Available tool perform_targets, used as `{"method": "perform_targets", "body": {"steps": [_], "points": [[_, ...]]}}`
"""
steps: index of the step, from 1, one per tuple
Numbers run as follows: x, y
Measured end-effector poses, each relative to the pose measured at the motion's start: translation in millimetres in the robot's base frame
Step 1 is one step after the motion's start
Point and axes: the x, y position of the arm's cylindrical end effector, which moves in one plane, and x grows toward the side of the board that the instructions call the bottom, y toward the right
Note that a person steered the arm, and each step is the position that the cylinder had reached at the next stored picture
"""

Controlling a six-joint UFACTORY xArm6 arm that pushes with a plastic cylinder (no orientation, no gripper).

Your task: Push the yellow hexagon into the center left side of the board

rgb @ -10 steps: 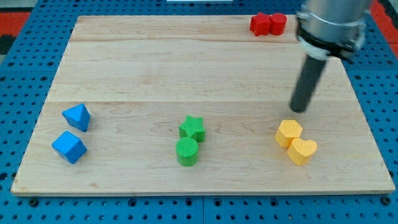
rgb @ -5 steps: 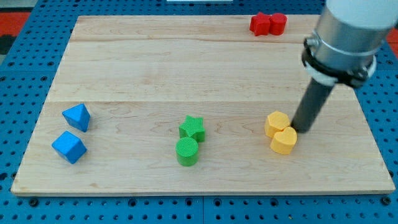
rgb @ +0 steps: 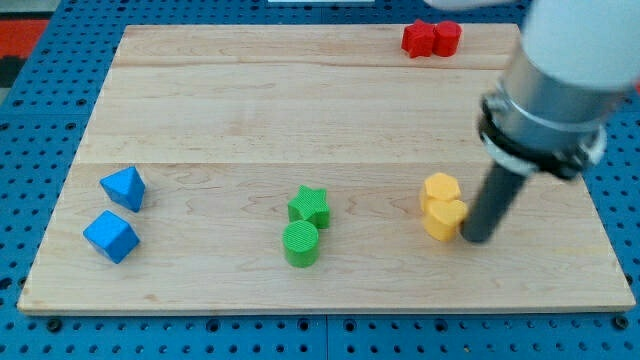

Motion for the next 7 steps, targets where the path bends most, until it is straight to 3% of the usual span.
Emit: {"method": "perform_targets", "body": {"steps": [1,3,4,5,6,7], "points": [[-47,-40],[-121,-36],[-138,-94],[-111,-139],[-97,-105],[-75,-108]]}}
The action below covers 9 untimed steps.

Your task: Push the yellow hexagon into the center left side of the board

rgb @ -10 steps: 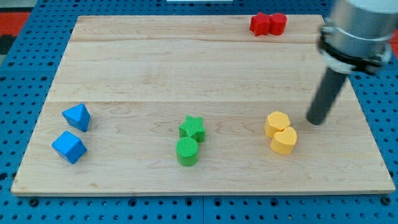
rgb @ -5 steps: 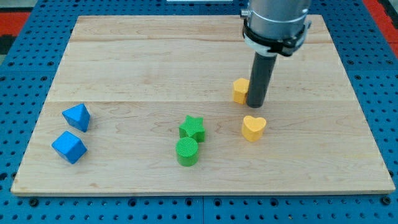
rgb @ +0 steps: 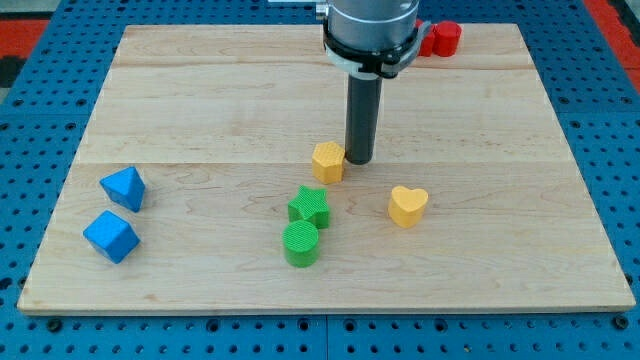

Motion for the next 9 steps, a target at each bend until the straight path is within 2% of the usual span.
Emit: {"method": "perform_targets", "body": {"steps": [1,3,4,6,9], "points": [[6,-79],[44,-114],[29,-187],[-44,-247],[-41,4]]}}
